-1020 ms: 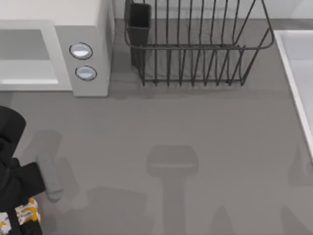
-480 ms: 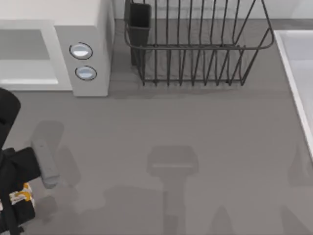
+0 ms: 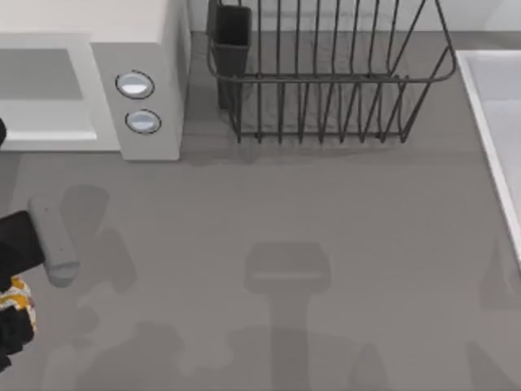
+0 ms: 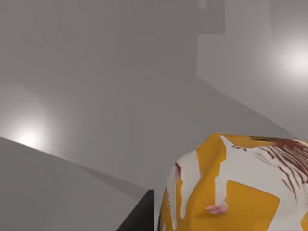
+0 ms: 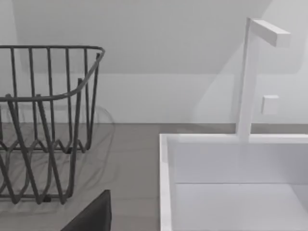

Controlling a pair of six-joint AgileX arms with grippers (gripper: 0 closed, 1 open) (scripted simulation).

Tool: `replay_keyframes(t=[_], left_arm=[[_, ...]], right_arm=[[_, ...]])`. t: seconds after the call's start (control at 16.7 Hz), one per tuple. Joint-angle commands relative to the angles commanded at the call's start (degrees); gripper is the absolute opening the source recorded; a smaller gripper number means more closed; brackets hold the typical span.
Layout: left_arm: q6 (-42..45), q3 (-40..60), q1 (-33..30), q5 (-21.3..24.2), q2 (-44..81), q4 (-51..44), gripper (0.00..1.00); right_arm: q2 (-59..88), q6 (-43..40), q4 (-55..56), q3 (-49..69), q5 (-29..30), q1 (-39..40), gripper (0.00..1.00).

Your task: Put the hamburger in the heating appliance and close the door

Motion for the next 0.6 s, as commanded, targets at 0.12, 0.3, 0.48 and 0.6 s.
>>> replay_keyframes(t=[0.12, 0.3, 0.48, 0.6], left_arm=[[0.0, 0.0, 0.0, 0.0, 0.0, 0.0, 0.0], [-0.1, -0.1, 0.1, 0.0, 0.4, 0.7, 0.0], [-2.1, 0.6, 0.9, 0.7, 2.5, 6.0, 0.0], [-4.6, 1.1, 1.9, 1.5, 5.2, 12.5, 0.0]], right_arm=[[0.0, 0.0, 0.0, 0.0, 0.0, 0.0, 1.0], [0.0, 0.0, 0.0, 0.0, 0.0, 0.0, 1.0], [0.0, 0.0, 0.0, 0.0, 0.0, 0.0, 1.0], [0.0, 0.0, 0.0, 0.0, 0.0, 0.0, 1.0]])
